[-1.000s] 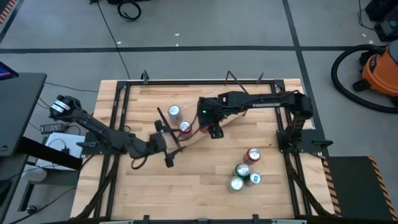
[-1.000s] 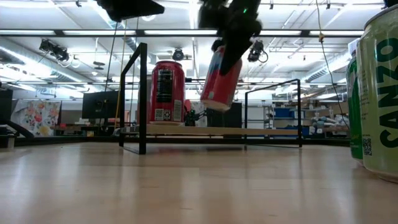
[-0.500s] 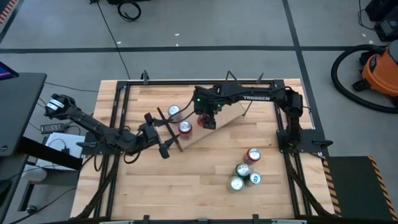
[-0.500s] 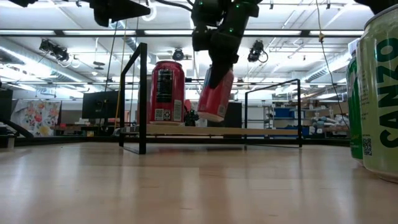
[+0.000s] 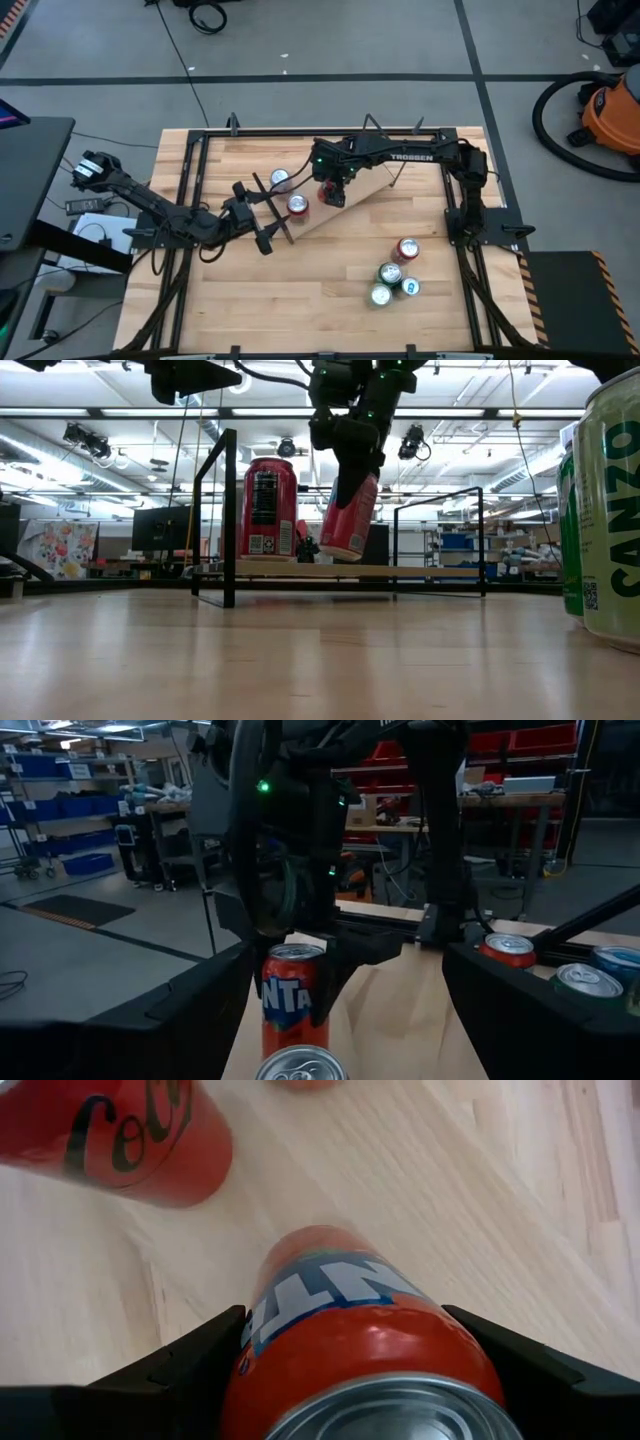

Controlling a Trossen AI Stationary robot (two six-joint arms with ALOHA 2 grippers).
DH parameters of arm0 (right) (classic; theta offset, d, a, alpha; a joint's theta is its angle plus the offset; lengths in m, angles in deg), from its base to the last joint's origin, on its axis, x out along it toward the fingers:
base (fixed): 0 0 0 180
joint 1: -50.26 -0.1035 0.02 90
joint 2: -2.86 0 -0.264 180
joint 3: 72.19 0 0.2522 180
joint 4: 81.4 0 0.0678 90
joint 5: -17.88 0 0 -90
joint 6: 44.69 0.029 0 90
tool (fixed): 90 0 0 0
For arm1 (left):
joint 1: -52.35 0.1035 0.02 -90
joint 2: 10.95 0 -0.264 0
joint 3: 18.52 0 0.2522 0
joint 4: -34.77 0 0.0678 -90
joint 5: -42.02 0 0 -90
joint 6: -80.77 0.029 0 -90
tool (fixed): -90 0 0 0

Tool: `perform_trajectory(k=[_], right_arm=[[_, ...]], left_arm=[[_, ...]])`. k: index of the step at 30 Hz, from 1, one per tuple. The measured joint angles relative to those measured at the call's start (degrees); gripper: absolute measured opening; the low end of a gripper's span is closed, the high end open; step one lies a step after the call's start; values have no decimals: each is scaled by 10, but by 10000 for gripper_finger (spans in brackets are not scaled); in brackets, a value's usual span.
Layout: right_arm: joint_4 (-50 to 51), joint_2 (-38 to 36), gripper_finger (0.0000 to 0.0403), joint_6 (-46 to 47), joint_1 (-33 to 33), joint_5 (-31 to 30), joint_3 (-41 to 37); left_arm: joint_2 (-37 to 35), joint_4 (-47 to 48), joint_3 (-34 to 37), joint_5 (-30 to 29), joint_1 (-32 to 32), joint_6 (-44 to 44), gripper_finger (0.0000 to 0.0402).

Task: Place canned beverage on shelf
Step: Put the top red soda can on the shelf

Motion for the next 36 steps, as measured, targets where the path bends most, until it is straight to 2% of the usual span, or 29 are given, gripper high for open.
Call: perform_trajectory(k=[30, 36], right_arm=[[5, 24, 322, -21, -21, -2, 2], [10, 27, 353, -21, -20, 2, -2]], left_arm=[[1, 11, -1, 0, 0, 1, 336], [1, 11, -1, 0, 0, 1, 336]])
